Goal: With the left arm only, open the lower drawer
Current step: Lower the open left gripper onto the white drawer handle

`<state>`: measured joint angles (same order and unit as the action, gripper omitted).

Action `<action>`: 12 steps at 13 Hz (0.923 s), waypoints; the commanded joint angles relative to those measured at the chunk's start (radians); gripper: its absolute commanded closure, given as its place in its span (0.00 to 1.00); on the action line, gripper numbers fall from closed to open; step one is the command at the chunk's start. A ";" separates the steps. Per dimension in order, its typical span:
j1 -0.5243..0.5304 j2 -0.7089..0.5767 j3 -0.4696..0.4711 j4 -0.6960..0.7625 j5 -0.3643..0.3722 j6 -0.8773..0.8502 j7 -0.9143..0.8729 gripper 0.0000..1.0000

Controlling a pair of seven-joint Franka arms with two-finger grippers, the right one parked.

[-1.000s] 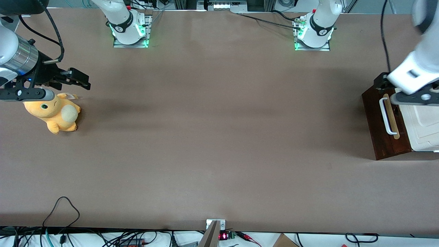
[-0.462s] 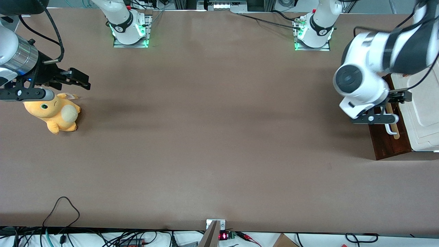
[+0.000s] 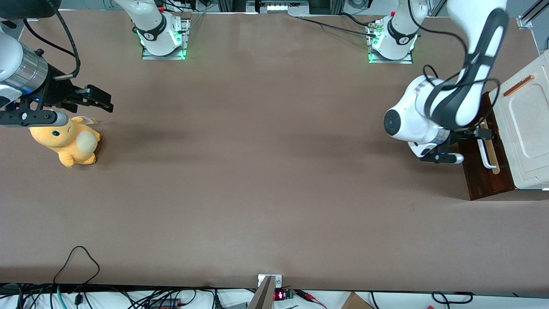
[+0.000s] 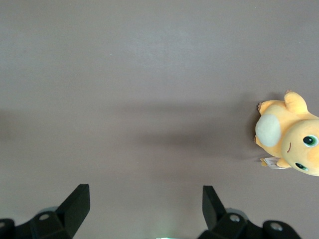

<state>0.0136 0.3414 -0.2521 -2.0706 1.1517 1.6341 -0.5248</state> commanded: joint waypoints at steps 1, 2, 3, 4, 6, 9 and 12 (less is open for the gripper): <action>0.029 0.030 0.008 -0.003 0.060 0.041 -0.007 0.00; 0.032 0.048 0.010 -0.002 0.080 0.041 -0.030 0.00; 0.034 0.059 0.019 -0.002 0.100 0.041 -0.041 0.00; 0.035 0.070 0.025 0.001 0.108 0.041 -0.046 0.00; 0.052 0.086 0.031 0.004 0.134 0.041 -0.047 0.00; 0.084 0.122 0.037 0.007 0.183 0.039 -0.076 0.00; 0.083 0.125 0.039 0.036 0.178 0.027 -0.064 0.00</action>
<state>0.0960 0.4590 -0.2086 -2.0678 1.3174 1.6711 -0.5923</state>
